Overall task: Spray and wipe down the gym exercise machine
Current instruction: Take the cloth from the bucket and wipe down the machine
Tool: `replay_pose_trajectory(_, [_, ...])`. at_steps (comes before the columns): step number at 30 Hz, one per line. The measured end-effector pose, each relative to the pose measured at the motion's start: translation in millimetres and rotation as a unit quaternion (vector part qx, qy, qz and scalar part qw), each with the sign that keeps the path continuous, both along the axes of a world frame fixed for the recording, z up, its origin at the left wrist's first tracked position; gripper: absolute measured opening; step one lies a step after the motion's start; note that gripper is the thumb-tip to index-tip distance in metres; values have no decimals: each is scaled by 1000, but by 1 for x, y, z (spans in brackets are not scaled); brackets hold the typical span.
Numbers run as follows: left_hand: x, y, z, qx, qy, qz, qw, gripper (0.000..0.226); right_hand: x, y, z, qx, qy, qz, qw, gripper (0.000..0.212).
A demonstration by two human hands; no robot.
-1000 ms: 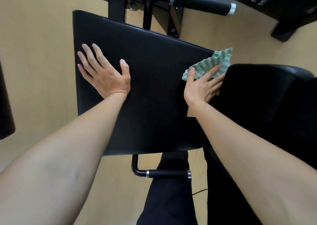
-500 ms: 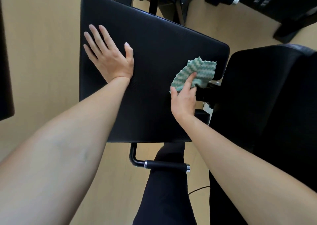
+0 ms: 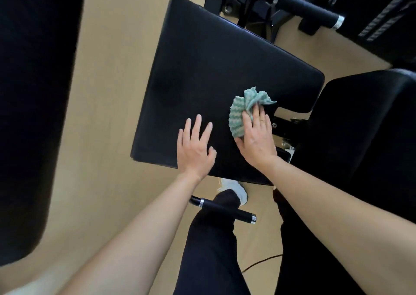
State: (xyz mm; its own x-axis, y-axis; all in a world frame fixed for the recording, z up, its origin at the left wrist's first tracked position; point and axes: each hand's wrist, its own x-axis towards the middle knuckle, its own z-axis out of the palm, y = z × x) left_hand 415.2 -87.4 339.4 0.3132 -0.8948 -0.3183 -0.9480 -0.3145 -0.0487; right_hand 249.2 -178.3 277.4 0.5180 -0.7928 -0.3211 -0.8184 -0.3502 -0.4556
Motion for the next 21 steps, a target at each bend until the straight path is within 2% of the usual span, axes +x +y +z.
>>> replay_pose_trajectory(3, [-8,35,0,17,-15,31,999,76,19,-31,-3,-30,4,57,998,88])
replay_pose_trajectory(6, [-17,51,-7,6,0,50,999,77,44,-36,1,-55,-6,71,996,80])
replay_pose_trajectory(9, [-21,66,-10,-16,34,53,998,75,62,-5,5,-86,-28,118,989,73])
replay_pose_trajectory(12, [-24,99,-7,-13,82,67,994,63,68,46,12,-101,-41,204,973,75])
replay_pose_trajectory(17, [-21,158,12,1,181,112,977,37,39,121,37,-31,8,275,961,62])
replay_pose_trajectory(19, [-16,175,29,-23,203,136,969,33,23,144,50,41,28,249,967,51])
replay_pose_trajectory(21, [-14,187,50,-47,242,156,957,34,13,163,73,97,14,160,982,42])
